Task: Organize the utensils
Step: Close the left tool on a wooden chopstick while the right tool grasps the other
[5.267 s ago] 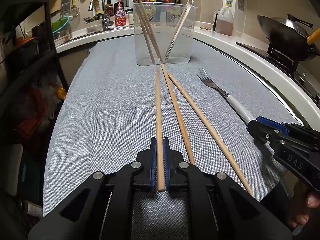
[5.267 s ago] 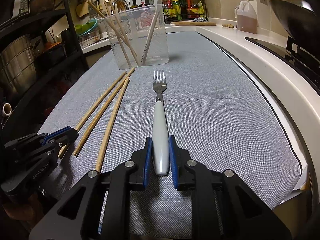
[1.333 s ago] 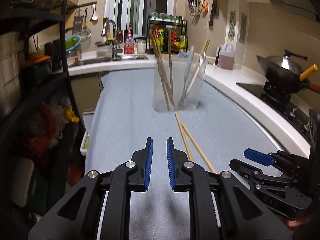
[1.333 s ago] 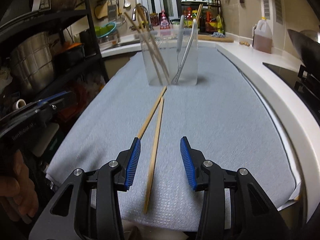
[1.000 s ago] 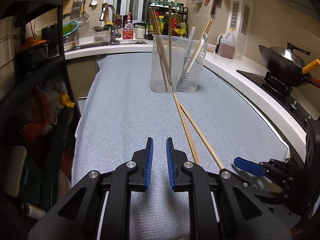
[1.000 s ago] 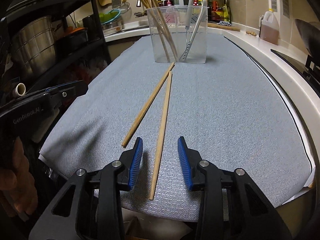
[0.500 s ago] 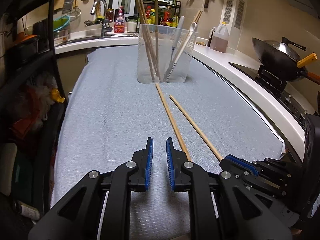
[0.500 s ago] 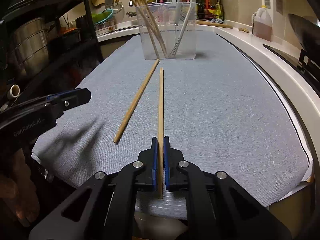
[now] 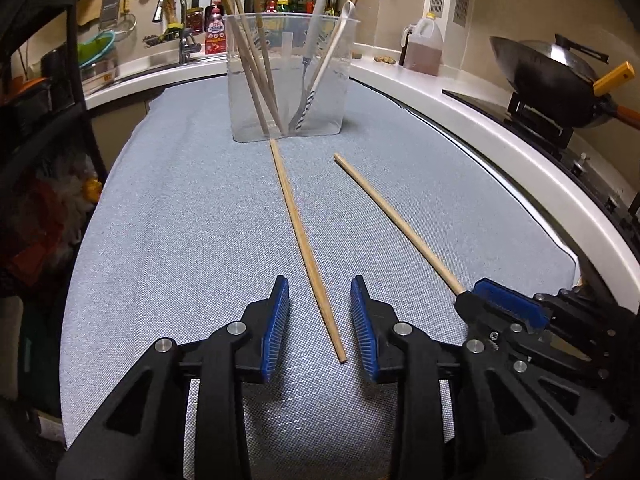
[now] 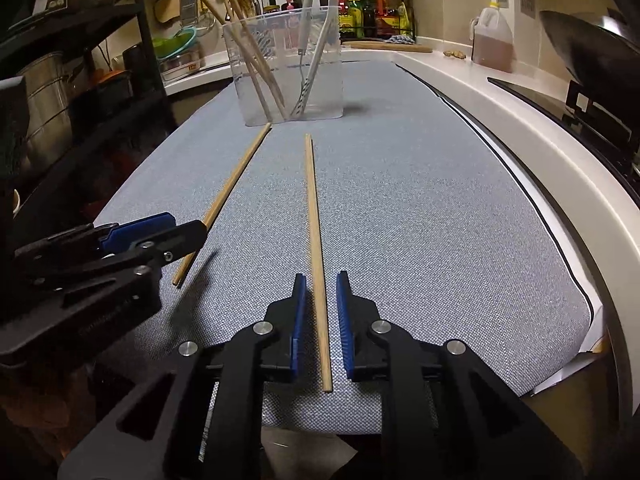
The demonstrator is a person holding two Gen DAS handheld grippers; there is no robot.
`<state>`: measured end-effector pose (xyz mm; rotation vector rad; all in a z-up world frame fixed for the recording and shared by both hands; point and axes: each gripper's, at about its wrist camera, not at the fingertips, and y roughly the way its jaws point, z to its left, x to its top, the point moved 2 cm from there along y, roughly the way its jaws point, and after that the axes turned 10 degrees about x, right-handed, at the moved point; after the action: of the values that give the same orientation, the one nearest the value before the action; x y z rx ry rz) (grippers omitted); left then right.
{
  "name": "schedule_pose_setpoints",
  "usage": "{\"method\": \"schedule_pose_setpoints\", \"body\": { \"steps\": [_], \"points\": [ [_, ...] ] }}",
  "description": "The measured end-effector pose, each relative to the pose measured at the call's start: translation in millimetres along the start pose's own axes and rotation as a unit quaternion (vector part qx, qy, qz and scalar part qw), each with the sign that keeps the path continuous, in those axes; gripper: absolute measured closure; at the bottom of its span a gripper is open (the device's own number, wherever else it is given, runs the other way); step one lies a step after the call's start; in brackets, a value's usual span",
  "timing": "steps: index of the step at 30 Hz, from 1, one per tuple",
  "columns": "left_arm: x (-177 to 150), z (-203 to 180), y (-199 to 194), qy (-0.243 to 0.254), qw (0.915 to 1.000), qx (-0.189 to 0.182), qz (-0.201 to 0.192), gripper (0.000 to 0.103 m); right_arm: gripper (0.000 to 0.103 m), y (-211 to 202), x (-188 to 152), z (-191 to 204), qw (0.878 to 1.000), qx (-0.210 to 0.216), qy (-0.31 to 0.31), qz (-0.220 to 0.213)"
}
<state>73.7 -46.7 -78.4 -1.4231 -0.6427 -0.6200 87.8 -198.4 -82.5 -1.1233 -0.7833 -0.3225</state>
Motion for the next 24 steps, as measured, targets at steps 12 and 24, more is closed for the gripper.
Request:
{"method": "schedule_pose_setpoints", "body": {
  "steps": [12, 24],
  "points": [
    [-0.9, 3.8, 5.3, 0.001, 0.9994, 0.032, 0.013, 0.097, 0.097, 0.0, 1.2, -3.7, 1.0, -0.001, 0.011, -0.003],
    [-16.5, 20.6, -6.8, -0.012, 0.9991, 0.038, 0.016, 0.096, 0.094, 0.3, 0.0, -4.5, 1.0, -0.01, 0.015, -0.001]
  ]
}}
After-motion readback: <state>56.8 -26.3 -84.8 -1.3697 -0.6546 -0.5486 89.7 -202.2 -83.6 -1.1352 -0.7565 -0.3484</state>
